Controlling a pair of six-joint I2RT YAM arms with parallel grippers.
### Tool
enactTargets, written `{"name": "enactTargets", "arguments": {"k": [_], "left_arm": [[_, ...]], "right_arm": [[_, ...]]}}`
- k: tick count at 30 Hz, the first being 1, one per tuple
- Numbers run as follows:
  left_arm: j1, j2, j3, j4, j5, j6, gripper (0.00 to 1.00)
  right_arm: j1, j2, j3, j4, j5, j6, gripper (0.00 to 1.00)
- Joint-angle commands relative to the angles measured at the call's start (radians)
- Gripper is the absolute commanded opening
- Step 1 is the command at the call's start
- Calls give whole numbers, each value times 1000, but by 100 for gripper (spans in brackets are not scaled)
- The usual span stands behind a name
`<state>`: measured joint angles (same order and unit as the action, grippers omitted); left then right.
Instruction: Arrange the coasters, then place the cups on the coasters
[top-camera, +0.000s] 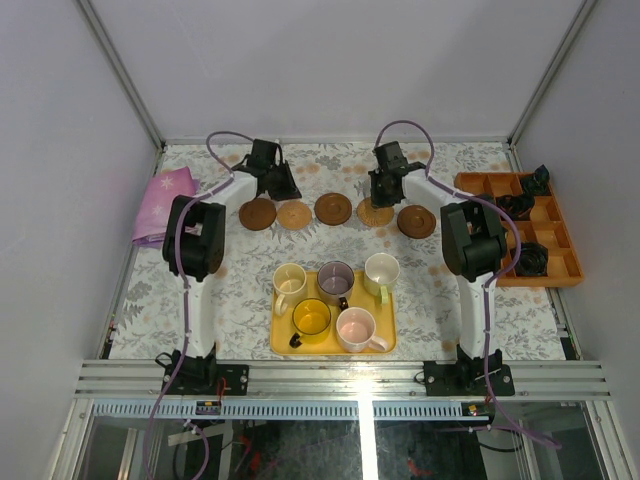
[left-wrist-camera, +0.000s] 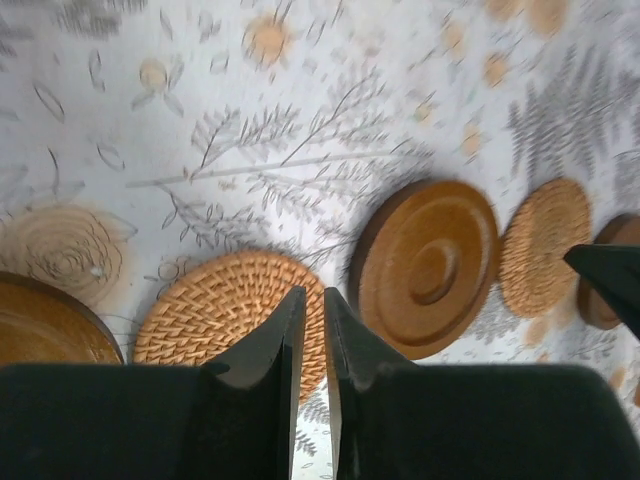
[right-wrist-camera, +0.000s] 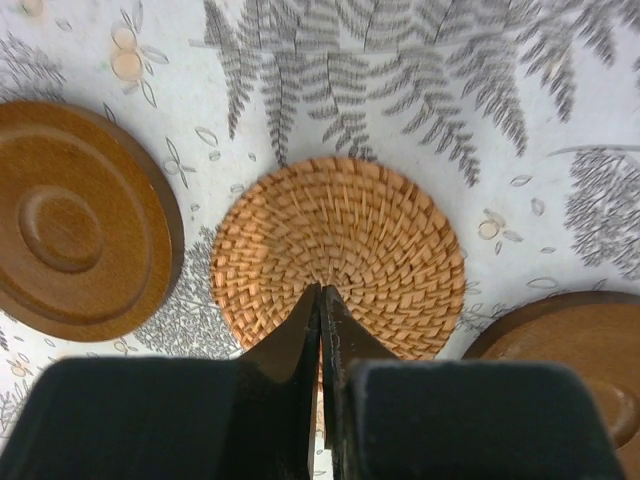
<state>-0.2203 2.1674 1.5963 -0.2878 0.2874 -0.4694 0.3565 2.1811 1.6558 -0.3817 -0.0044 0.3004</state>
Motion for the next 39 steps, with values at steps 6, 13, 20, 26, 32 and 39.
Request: {"name": "enactTargets", "arguments": {"k": [6,13,20,26,32,39], "left_arm": [[35,-124,88,75,-21,21,14],[46,-250,-114,98,-52,1,13],[71,-374,-290,84,-102,-8,15],[74,-461,-358,37,-160,11,50],[76,-481,-389,8,-187,13,75],[87,-480,-414,7,-196,-2,77]], "right_arm": [[-3,-162,38,17,110,-53,1],[-19,-295,-128,-7,216,-16,3],[-28,-400,-312,-82,329,29,24],[-30,-440,-392,-132,364,75,56],[-35,-425,-432,-145,334,129,63],[-46,-352,-424,-140,256,167,63]]}}
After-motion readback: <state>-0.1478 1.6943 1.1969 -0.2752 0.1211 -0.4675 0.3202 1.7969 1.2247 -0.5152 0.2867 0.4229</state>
